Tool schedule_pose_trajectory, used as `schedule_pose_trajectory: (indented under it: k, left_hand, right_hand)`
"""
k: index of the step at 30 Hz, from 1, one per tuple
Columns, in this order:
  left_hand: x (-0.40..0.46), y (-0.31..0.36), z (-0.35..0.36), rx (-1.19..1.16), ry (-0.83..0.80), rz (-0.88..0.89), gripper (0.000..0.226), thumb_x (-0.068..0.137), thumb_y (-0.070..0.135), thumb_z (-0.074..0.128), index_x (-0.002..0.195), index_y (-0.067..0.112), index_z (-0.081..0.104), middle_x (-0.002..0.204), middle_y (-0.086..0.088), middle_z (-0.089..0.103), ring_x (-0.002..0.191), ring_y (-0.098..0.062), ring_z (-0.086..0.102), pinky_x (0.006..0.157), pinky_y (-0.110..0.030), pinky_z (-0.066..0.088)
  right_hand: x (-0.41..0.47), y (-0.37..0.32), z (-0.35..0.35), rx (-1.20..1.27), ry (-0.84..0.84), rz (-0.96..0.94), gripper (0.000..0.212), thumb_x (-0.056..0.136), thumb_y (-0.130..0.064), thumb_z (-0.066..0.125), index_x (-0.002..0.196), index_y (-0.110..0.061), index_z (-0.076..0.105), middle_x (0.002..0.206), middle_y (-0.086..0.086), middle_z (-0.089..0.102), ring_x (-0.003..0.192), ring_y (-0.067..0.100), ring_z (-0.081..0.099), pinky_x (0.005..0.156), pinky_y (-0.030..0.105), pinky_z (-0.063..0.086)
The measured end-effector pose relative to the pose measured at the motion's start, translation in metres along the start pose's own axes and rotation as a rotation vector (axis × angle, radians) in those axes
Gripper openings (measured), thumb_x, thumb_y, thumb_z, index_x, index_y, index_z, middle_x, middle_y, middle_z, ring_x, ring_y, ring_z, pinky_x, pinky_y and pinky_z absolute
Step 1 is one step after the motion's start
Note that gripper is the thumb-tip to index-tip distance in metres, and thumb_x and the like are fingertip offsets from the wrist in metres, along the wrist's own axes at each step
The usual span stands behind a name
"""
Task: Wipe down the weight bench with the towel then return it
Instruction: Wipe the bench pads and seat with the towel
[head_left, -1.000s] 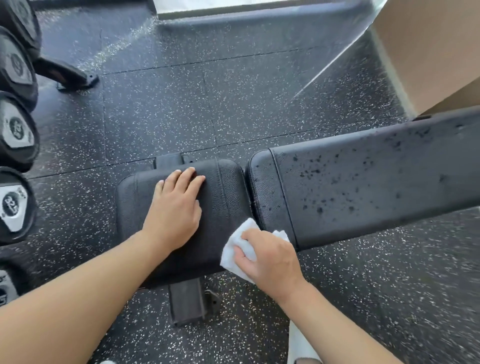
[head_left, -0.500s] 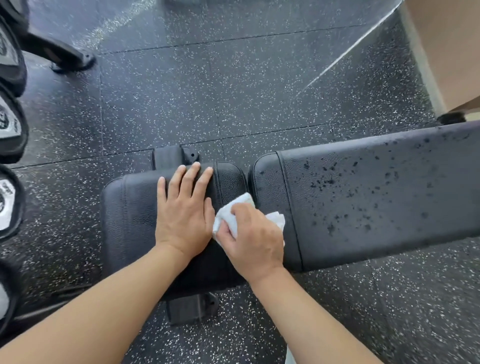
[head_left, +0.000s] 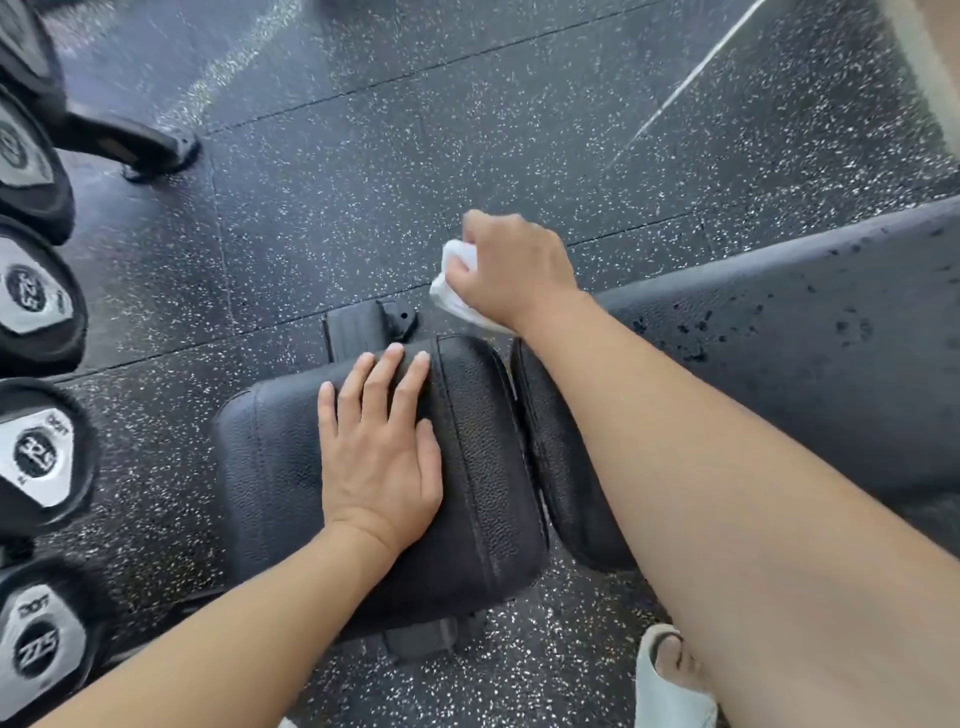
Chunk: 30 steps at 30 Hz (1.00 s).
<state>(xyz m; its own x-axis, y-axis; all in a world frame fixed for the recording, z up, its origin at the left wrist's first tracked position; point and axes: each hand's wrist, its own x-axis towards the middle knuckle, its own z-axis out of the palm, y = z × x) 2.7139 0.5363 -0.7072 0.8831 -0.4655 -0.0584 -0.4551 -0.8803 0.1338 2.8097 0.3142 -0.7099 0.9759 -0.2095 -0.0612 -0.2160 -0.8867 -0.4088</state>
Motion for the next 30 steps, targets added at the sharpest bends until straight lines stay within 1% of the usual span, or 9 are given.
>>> schedule_pose_trajectory:
  k: [2, 4, 7, 10, 14, 17, 20, 25, 30]
  left_hand:
    - [0.001, 0.001, -0.001, -0.003, 0.007, 0.003, 0.065, 0.093, 0.034, 0.040, 0.157, 0.021, 0.040, 0.163, -0.005, 0.037, 0.152, -0.033, 0.031, 0.125, -0.060, 0.018]
    - [0.001, 0.000, 0.000, 0.001, 0.014, 0.006, 0.065, 0.093, 0.034, 0.039, 0.157, 0.021, 0.040, 0.164, -0.005, 0.037, 0.152, -0.033, 0.031, 0.125, -0.060, 0.019]
    - [0.001, 0.000, 0.001, 0.011, 0.011, 0.004, 0.065, 0.093, 0.034, 0.039, 0.157, 0.021, 0.040, 0.164, -0.006, 0.037, 0.152, -0.033, 0.031, 0.124, -0.060, 0.019]
    - [0.001, 0.001, 0.000, 0.005, 0.022, 0.001, 0.065, 0.093, 0.033, 0.040, 0.157, 0.021, 0.040, 0.163, -0.006, 0.038, 0.151, -0.034, 0.032, 0.125, -0.060, 0.018]
    - [0.001, 0.001, -0.001, 0.020, 0.016, -0.002, 0.066, 0.092, 0.033, 0.041, 0.157, 0.019, 0.041, 0.163, -0.007, 0.037, 0.152, -0.034, 0.032, 0.125, -0.059, 0.017]
    - [0.001, 0.001, 0.000, 0.024, 0.018, 0.004, 0.067, 0.092, 0.033, 0.041, 0.157, 0.018, 0.042, 0.163, -0.008, 0.037, 0.151, -0.035, 0.032, 0.124, -0.060, 0.018]
    - [0.001, 0.001, -0.001, 0.016, 0.023, 0.000, 0.067, 0.092, 0.033, 0.042, 0.157, 0.018, 0.042, 0.163, -0.008, 0.038, 0.151, -0.037, 0.033, 0.123, -0.062, 0.019]
    - [-0.001, 0.000, -0.001, 0.000, 0.048, 0.003, 0.066, 0.093, 0.032, 0.044, 0.157, 0.019, 0.042, 0.163, -0.008, 0.039, 0.151, -0.036, 0.033, 0.124, -0.061, 0.018]
    - [-0.003, -0.003, 0.001, -0.020, 0.050, 0.007, 0.064, 0.095, 0.034, 0.044, 0.158, 0.021, 0.042, 0.163, -0.007, 0.039, 0.152, -0.035, 0.032, 0.126, -0.060, 0.016]
  right_hand:
    - [0.006, 0.000, 0.000, 0.012, -0.034, 0.056, 0.022, 0.096, -0.039, 0.048, 0.097, -0.017, 0.053, 0.096, 0.008, 0.069, 0.088, 0.034, 0.063, 0.071, 0.037, 0.039]
    - [-0.021, -0.008, 0.001, -0.049, -0.001, -0.018, 0.018, 0.096, -0.036, 0.050, 0.095, -0.018, 0.053, 0.094, 0.008, 0.070, 0.084, 0.033, 0.064, 0.067, 0.036, 0.034]
    - [-0.096, -0.011, 0.001, -0.038, 0.225, -0.061, 0.017, 0.092, -0.034, 0.059, 0.091, -0.017, 0.056, 0.083, 0.004, 0.066, 0.067, 0.029, 0.063, 0.059, 0.036, 0.033]
    - [-0.185, 0.002, -0.002, 0.014, 0.346, -0.079, 0.014, 0.086, -0.025, 0.064, 0.089, -0.011, 0.063, 0.071, 0.000, 0.055, 0.054, 0.025, 0.049, 0.058, 0.039, 0.039]
    - [-0.247, 0.017, -0.004, 0.036, 0.288, -0.201, 0.014, 0.086, -0.026, 0.067, 0.079, -0.014, 0.064, 0.071, -0.005, 0.051, 0.054, 0.016, 0.044, 0.052, 0.037, 0.038]
    - [-0.230, 0.030, -0.004, -0.008, 0.236, -0.348, 0.030, 0.092, -0.043, 0.069, 0.077, -0.019, 0.060, 0.067, -0.006, 0.048, 0.055, 0.015, 0.048, 0.051, 0.035, 0.036]
    - [-0.176, 0.041, -0.010, -0.051, 0.281, -0.424, 0.032, 0.097, -0.044, 0.064, 0.077, -0.020, 0.056, 0.069, -0.004, 0.049, 0.051, 0.020, 0.049, 0.050, 0.037, 0.037]
    - [-0.089, 0.035, -0.015, -0.088, 0.253, -0.367, 0.031, 0.094, -0.047, 0.068, 0.085, -0.019, 0.058, 0.067, -0.001, 0.060, 0.056, 0.024, 0.062, 0.049, 0.031, 0.041]
    - [-0.082, 0.029, -0.014, -0.111, 0.197, -0.277, 0.032, 0.096, -0.052, 0.060, 0.088, -0.021, 0.057, 0.069, -0.003, 0.062, 0.063, 0.024, 0.064, 0.055, 0.032, 0.041]
